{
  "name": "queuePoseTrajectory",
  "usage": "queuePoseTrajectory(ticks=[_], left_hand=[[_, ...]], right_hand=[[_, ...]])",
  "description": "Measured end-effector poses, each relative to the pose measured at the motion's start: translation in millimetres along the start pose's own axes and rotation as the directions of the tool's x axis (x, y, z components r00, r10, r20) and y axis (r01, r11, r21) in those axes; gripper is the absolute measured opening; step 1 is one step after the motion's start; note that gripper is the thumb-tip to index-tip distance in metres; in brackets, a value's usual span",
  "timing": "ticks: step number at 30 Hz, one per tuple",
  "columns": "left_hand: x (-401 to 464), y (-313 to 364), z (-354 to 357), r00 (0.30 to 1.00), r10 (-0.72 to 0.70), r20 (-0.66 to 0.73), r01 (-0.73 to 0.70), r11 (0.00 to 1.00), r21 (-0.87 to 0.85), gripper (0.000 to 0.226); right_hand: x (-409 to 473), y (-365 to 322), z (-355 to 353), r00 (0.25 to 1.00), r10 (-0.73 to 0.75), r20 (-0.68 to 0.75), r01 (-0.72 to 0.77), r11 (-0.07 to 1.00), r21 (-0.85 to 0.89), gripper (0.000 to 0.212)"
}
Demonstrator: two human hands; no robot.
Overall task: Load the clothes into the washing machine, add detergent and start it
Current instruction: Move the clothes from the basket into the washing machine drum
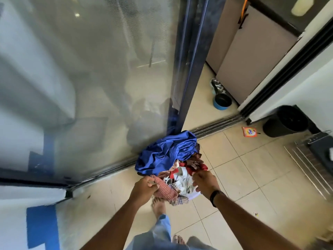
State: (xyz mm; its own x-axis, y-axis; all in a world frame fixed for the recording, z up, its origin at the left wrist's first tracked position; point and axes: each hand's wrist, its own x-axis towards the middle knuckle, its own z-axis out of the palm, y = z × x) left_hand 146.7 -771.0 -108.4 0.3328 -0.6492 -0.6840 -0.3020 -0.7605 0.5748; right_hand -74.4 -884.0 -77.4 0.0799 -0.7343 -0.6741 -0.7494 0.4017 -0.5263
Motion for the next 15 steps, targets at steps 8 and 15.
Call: queuePoseTrajectory(ticks=[8, 15], left_hand=[[73.8, 11.5, 23.6, 0.982, -0.022, 0.186, -0.014, 0.981, 0.193, 0.043], [119.5, 14.2, 45.4, 0.979, -0.067, 0.190, 0.014, 0.964, 0.265, 0.055]], right_hand=[[60.2, -4.5, 35.9, 0.987, 0.150, 0.049, -0.155, 0.978, 0.136, 0.020], [143.6, 22.9, 88.9, 0.971, 0.169, 0.168, -0.195, 0.968, 0.155, 0.026]])
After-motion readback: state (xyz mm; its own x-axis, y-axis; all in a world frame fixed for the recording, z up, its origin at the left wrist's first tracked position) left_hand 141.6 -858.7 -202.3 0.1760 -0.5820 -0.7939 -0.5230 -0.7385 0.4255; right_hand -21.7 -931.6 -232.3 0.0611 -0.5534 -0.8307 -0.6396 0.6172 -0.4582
